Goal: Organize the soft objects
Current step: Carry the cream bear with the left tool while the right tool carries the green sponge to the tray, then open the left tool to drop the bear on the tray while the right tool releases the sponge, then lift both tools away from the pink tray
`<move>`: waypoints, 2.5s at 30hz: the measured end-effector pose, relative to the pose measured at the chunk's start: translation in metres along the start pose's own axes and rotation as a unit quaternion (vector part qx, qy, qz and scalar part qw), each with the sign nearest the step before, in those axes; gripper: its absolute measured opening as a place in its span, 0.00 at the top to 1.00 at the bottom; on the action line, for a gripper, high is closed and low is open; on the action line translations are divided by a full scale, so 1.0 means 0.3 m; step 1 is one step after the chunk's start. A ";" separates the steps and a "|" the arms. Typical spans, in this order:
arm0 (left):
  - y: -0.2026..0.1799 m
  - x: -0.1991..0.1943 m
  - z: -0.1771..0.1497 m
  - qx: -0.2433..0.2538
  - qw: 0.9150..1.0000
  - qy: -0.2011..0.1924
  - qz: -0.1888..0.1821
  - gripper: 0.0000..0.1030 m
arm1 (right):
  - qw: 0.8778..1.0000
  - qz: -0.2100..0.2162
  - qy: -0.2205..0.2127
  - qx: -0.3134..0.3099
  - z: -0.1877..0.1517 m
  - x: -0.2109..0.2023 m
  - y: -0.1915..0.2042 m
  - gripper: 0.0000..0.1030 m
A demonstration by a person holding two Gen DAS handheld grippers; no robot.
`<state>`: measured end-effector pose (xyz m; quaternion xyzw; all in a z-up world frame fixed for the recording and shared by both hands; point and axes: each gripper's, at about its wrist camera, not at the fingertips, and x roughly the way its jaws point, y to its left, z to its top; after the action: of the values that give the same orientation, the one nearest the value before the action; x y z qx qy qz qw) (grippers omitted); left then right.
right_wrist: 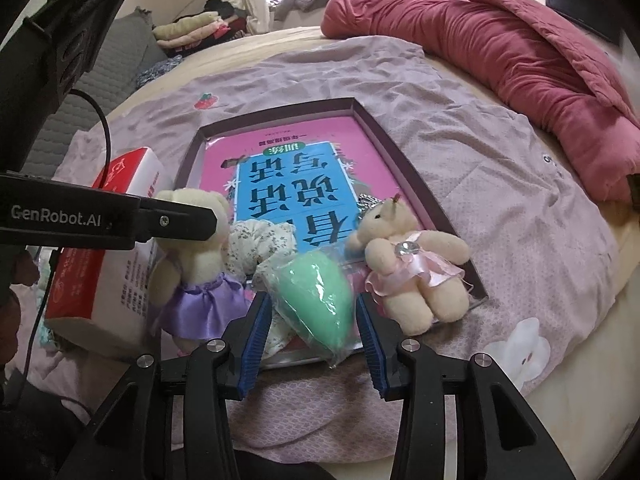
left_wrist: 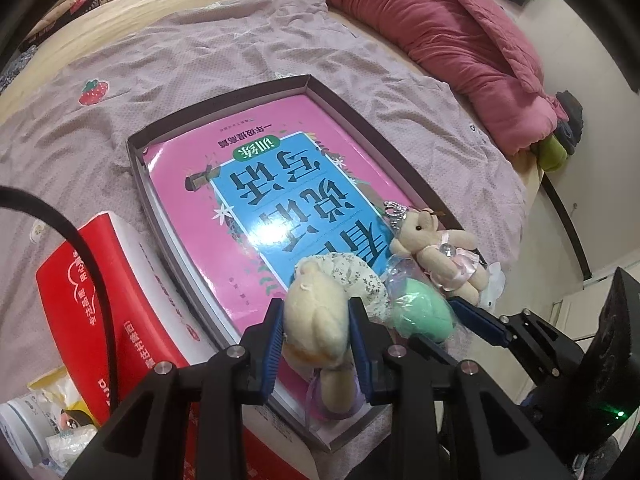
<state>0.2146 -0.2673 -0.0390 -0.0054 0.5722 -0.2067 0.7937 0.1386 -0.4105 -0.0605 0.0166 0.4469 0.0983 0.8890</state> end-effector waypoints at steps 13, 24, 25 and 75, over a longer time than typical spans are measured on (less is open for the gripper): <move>0.013 0.027 0.025 0.009 1.000 -0.004 0.020 0.67 | 1.000 -0.009 -0.027 0.007 0.004 -0.094 -0.022 0.48; 0.032 0.011 0.019 0.002 0.999 -0.006 0.031 0.54 | 0.999 -0.025 -0.035 0.007 0.012 -0.125 -0.035 0.46; 0.031 0.011 0.018 0.003 0.999 -0.006 0.032 0.54 | 0.999 -0.026 -0.035 0.007 0.012 -0.125 -0.034 0.45; 0.018 -0.499 -0.153 -0.020 0.990 -0.121 0.066 0.22 | 0.986 -0.086 -0.142 -0.028 0.101 -0.437 0.101 0.29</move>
<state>0.1356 -0.2019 0.0793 -0.0081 0.4753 -0.1402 0.8686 0.0818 -0.4037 0.0650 -0.0327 0.3134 0.0301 0.9486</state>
